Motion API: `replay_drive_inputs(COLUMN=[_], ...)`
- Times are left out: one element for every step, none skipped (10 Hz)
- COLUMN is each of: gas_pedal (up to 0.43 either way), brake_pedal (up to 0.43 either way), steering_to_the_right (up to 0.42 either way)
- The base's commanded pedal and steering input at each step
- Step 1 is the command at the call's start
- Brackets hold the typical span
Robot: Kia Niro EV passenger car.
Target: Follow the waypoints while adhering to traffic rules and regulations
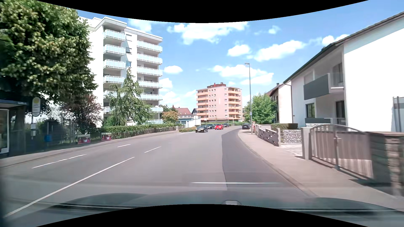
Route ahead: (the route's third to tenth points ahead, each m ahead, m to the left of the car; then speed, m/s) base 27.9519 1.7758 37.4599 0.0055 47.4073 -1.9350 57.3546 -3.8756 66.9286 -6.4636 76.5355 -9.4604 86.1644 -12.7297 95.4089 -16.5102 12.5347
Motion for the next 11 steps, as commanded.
replay_drive_inputs(gas_pedal=[0.0, 0.0, 0.0, 0.0, 0.0, 0.0, 0.0, 0.0, 0.0, 0.0, 0.0], brake_pedal=[0.128, 0.122, 0.122, 0.122, 0.116, 0.122, 0.116, 0.122, 0.122, 0.122, 0.116], steering_to_the_right=[0.007, 0.006, 0.006, 0.006, 0.005, 0.006, 0.008, 0.009, 0.011, 0.013, 0.016])
